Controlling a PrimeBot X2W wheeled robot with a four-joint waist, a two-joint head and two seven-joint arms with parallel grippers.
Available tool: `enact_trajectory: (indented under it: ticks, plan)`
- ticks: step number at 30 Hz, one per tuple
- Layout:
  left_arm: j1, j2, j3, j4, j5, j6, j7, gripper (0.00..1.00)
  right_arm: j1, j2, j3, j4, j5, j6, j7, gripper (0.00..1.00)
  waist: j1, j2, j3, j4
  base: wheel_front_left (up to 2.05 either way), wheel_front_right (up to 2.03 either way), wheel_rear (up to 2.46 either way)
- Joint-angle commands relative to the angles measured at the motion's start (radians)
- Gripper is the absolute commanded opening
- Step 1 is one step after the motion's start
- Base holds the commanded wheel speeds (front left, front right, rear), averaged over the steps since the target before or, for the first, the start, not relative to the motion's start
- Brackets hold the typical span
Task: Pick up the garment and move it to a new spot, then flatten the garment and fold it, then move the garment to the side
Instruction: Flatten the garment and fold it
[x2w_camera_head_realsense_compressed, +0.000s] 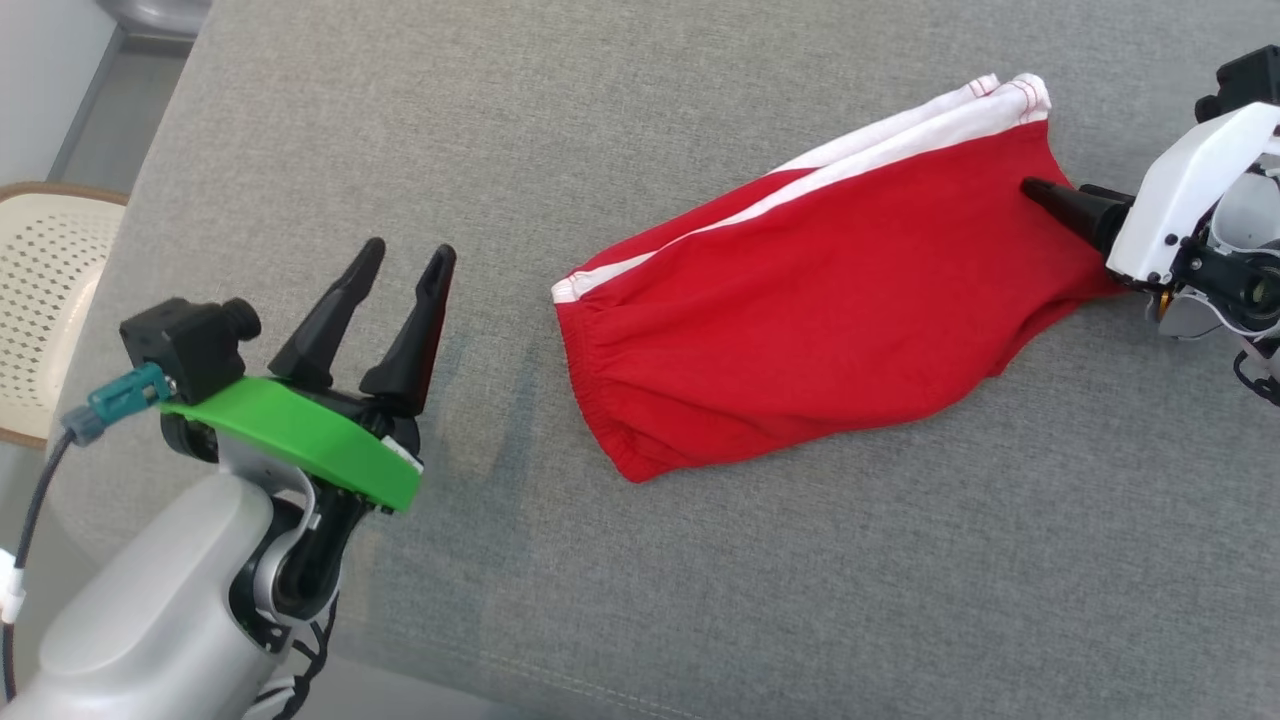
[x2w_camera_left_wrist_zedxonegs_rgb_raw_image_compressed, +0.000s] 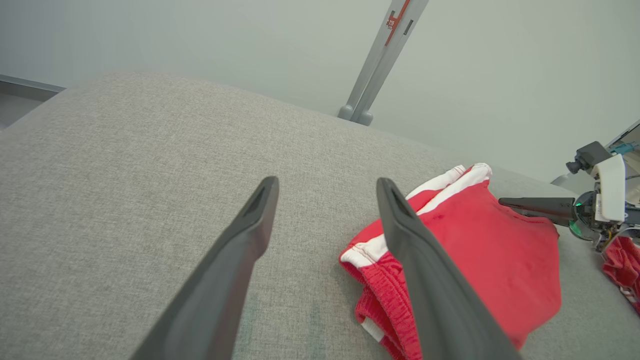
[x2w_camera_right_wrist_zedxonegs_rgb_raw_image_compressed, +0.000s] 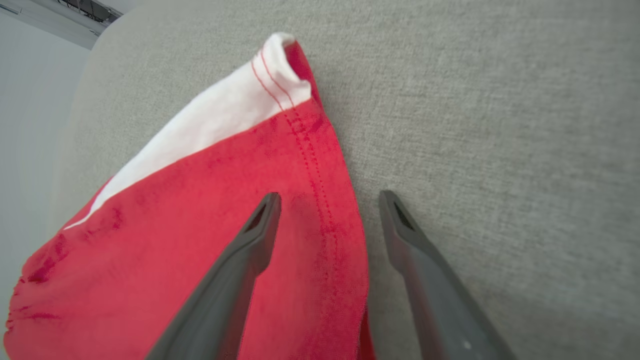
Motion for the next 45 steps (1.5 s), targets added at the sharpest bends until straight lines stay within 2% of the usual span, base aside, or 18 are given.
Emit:
enact_trajectory:
  ticks: [1,6,11,15,16,17,18,19,25,31,39,45]
  plan:
    - [0.028,-0.011,0.012,-0.005,0.019,-0.004,-0.005,1.0,-0.001,0.003,0.016,0.028,-0.011,-0.001,0.035,1.0,0.0,0.0,0.003,0.023,0.0,0.0,0.0]
    - [0.096,-0.075,0.089,-0.005,0.082,-0.013,-0.008,1.0,0.0,0.047,0.05,0.131,-0.028,-0.002,0.167,1.0,0.0,0.0,0.004,0.058,0.0,0.0,0.0]
    - [0.179,-0.155,0.186,0.022,0.185,-0.024,-0.008,1.0,0.018,0.099,0.06,0.125,-0.022,0.0,0.24,1.0,0.0,0.0,-0.007,0.075,0.0,0.0,0.0]
    - [0.258,-0.222,0.267,0.04,0.229,-0.056,-0.008,1.0,0.041,0.104,0.068,0.112,-0.041,0.0,0.267,1.0,0.0,0.0,-0.03,0.079,0.0,0.0,0.0]
    - [0.278,-0.241,0.288,0.047,0.24,-0.067,-0.008,1.0,0.045,0.105,0.07,0.108,-0.05,0.0,0.27,0.85,0.0,0.0,-0.038,0.079,0.0,0.0,0.0]
    - [0.293,-0.254,0.303,0.053,0.25,-0.075,-0.008,1.0,0.049,0.106,0.07,0.103,-0.054,0.0,0.267,0.47,0.0,0.0,-0.044,0.079,0.0,0.0,0.0]
    - [0.31,-0.267,0.316,0.061,0.269,-0.083,-0.008,1.0,0.054,0.106,0.07,0.096,-0.058,0.0,0.262,0.29,0.0,0.0,-0.052,0.08,0.0,0.0,0.0]
    - [0.321,-0.279,0.33,0.065,0.28,-0.087,-0.008,1.0,0.052,0.103,0.071,0.088,-0.07,0.0,0.251,0.01,0.0,0.0,-0.057,0.081,0.0,0.0,0.0]
    - [0.368,-0.337,0.419,0.085,0.383,-0.112,-0.008,1.0,0.057,0.077,0.06,0.047,-0.123,0.0,0.127,0.0,0.0,0.0,-0.084,0.082,0.0,0.0,0.0]
    - [0.402,-0.371,0.531,0.07,0.555,-0.111,-0.008,1.0,0.092,0.069,0.035,0.019,-0.124,0.0,0.0,0.0,0.0,0.0,-0.127,0.051,0.0,0.0,0.0]
    - [0.465,-0.417,0.606,0.075,0.711,-0.126,-0.008,1.0,0.186,0.038,-0.002,-0.047,-0.098,-0.001,-0.141,0.0,0.0,0.0,-0.199,-0.042,0.0,0.0,0.0]
    - [0.513,-0.45,0.643,0.073,0.766,-0.135,-0.008,1.0,0.262,0.016,-0.029,-0.097,-0.082,-0.001,-0.238,0.0,0.0,0.0,-0.251,-0.13,0.0,0.0,0.0]
